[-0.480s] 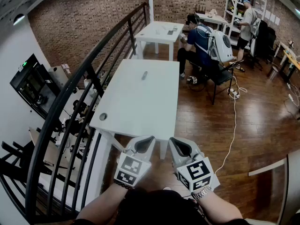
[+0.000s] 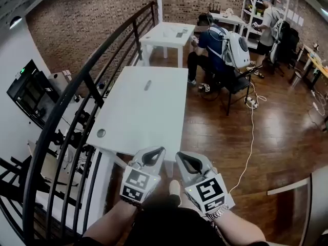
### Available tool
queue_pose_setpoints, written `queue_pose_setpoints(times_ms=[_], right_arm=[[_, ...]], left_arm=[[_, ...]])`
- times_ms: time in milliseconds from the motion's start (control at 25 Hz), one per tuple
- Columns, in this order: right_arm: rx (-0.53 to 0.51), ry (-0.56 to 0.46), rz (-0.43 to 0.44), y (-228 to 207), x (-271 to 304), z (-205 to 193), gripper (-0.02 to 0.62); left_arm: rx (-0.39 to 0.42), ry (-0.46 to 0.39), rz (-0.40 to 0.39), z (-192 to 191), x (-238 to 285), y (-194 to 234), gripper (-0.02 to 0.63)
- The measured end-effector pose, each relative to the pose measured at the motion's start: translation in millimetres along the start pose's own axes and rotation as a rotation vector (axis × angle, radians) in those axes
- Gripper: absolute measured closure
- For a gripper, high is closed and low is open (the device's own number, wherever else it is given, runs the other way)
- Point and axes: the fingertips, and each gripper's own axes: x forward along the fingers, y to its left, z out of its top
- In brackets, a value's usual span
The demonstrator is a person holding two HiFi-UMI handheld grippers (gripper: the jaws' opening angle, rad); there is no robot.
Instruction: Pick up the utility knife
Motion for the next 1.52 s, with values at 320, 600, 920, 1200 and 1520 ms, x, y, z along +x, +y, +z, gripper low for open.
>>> queue_pose_setpoints(times_ms=[320, 600, 920, 1200, 1520], right_arm=[[-0.027, 0.060, 0.064, -60, 52, -10, 0.603], [-0.067, 0.175, 0.124, -107, 117, -5, 0.603], [-0.054, 0.153, 0.235, -128, 169, -7, 0.603], [-0.041, 0.119, 0.349, -164, 190, -12, 0.603], [-0.080, 0.074, 0.499, -240, 186, -2, 0.603]], left_arm=[[-0.070, -0.009, 0.055, -3, 71, 42, 0.590], [-0.155, 0.009, 0.120, -10, 128, 115, 0.591], [-0.173, 0.031, 0.194, -5, 156, 146, 0.590], [-0.187, 0.080, 0.295, -6, 185, 147, 0.589], [-0.232, 0.092, 0.463, 20, 234, 129, 0.590]])
